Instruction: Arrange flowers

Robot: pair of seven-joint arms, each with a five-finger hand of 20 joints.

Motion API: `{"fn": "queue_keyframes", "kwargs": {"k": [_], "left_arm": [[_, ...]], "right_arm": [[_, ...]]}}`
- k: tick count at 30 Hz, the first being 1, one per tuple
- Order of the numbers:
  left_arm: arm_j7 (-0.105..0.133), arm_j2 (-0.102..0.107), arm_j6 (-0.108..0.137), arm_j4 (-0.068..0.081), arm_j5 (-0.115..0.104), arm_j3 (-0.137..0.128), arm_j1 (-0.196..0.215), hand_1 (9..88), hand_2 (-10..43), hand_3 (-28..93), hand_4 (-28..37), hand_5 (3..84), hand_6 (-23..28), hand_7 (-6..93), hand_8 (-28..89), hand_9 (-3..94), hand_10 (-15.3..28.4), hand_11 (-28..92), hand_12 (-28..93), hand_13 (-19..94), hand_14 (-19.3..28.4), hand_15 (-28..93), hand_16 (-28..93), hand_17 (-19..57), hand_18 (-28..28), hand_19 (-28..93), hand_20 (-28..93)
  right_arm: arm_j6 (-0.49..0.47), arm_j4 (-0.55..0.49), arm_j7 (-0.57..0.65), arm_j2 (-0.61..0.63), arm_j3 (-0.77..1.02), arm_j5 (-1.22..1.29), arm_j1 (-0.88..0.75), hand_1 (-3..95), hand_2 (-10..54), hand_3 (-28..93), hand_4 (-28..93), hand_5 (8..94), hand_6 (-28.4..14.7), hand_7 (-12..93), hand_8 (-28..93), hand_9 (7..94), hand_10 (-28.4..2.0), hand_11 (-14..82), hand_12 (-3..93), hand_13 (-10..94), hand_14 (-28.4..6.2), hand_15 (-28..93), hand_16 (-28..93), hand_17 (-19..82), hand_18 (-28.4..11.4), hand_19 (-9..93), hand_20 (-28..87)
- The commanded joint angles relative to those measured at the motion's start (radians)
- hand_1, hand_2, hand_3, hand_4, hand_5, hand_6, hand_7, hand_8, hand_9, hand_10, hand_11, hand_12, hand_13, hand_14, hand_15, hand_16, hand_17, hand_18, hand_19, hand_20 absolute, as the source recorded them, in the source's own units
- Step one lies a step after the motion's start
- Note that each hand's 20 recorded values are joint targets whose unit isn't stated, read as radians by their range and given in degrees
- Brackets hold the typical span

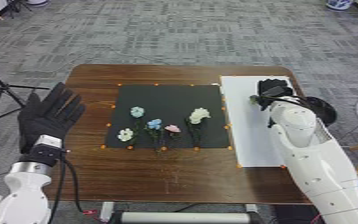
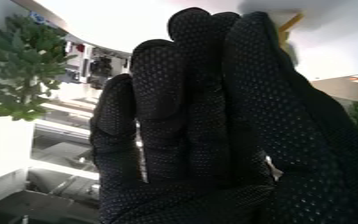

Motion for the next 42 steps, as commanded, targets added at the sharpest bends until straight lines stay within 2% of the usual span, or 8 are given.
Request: {"fn": "queue_keyframes", "kwargs": {"k": [1, 7, 9, 14, 21, 29, 34, 42], "left_arm": [[-0.009, 0.002, 0.001, 0.003, -0.002, 0.002, 0.005, 25.2, 16.1, 67, -28.3, 38.0, 7.8, 9.0, -9, 30.0, 13.8, 16, 7, 22, 15.3, 19, -3, -9.3, 14.5, 36, 6], [-0.010, 0.008, -0.001, 0.003, -0.003, 0.000, 0.006, 25.2, 16.2, 67, -28.3, 38.0, 8.0, 8.9, -9, 30.0, 13.8, 16, 7, 22, 15.4, 19, -4, -9.3, 14.6, 36, 6], [-0.012, 0.007, -0.008, 0.005, 0.001, -0.004, 0.007, 25.2, 16.2, 67, -28.3, 38.1, 8.0, 8.8, -9, 30.0, 13.9, 16, 7, 22, 15.4, 19, -4, -9.4, 14.6, 36, 6], [-0.007, 0.006, -0.005, 0.004, -0.006, -0.003, 0.008, 25.3, 16.2, 67, -28.3, 38.0, 7.9, 8.8, -9, 30.0, 13.9, 16, 7, 22, 15.4, 19, -4, -9.4, 14.5, 36, 5], [-0.006, 0.004, -0.007, 0.003, -0.007, -0.005, 0.009, 25.1, 16.4, 67, -28.3, 38.0, 7.9, 8.8, -9, 30.0, 13.8, 16, 7, 22, 15.4, 19, -4, -9.3, 14.5, 36, 5], [-0.008, 0.002, -0.007, 0.004, -0.006, -0.002, 0.005, 25.0, 16.5, 66, -28.3, 38.0, 7.9, 8.8, -9, 30.0, 13.8, 16, 7, 22, 15.4, 19, -3, -9.4, 14.5, 36, 6], [-0.006, 0.000, -0.005, 0.002, -0.006, -0.003, 0.008, 25.0, 16.5, 67, -28.3, 38.0, 7.9, 8.7, -9, 30.0, 13.9, 15, 7, 22, 15.4, 18, -3, -9.4, 14.5, 36, 6], [0.001, 0.002, -0.004, 0.001, -0.007, -0.006, 0.008, 24.9, 16.5, 67, -28.3, 38.0, 7.8, 8.8, -9, 30.0, 13.9, 15, 7, 22, 15.5, 19, -3, -9.4, 14.6, 36, 6]], "right_arm": [[0.084, -0.034, 0.018, 0.027, -0.014, 0.011, -0.021, 57.3, -9.5, 67, -28, 73.1, 0.3, 29, -2, 82.9, -7.2, 7.5, 37.9, 66, -6.7, 49, 46, 31, -21.1, 77, 44], [0.102, -0.049, 0.136, 0.028, -0.037, 0.048, -0.016, 47.2, -9.5, 72, -28, 57.2, -2.0, 44, 7, 67.7, -10.4, 30.4, 37.5, 62, -10.0, 60, 34, 31, -22.2, 80, 44], [0.098, -0.043, 0.105, 0.028, -0.033, 0.042, -0.010, 43.4, -9.5, 77, -28, 52.3, -3.7, 49, -12, 61.1, -13.1, 40.2, 30.9, 59, -10.8, 63, 32, 30, -22.3, 80, 44], [0.042, -0.043, 0.015, 0.020, -0.005, 0.019, -0.017, 40.5, -9.5, 75, -28, 46.5, -6.8, 17, -11, 52.3, -14.0, 20.7, 19.2, 51, -12.8, 60, 26, 27, -22.1, 78, 43], [0.030, -0.013, 0.002, -0.004, -0.017, 0.015, 0.001, 48.7, -9.5, 56, -28, 50.4, -4.2, 14, -11, 53.7, -11.3, 14.2, 16.0, 49, -12.4, 56, 24, 26, -21.7, 77, 43], [0.087, 0.026, 0.012, -0.017, -0.026, 0.015, 0.003, 51.8, -9.5, 70, -28, 62.2, 0.5, 20, -14, 67.0, -8.9, 16.9, 16.3, 56, -9.2, 51, 31, 28, -20.5, 77, 42], [0.150, 0.029, 0.010, -0.014, -0.034, 0.015, 0.001, 59.2, -9.5, 62, -28, 71.3, 1.1, 30, -3, 81.4, -6.8, 7.1, 34.4, 61, -6.9, 46, 42, 29, -20.0, 76, 43], [0.190, -0.095, 0.026, 0.022, -0.051, 0.086, -0.049, 60.5, -9.5, 65, -28, 76.0, 1.7, 32, -1, 86.8, -6.7, 10.1, 41.9, 64, -7.6, 50, 46, 31, -20.3, 77, 44]]}}
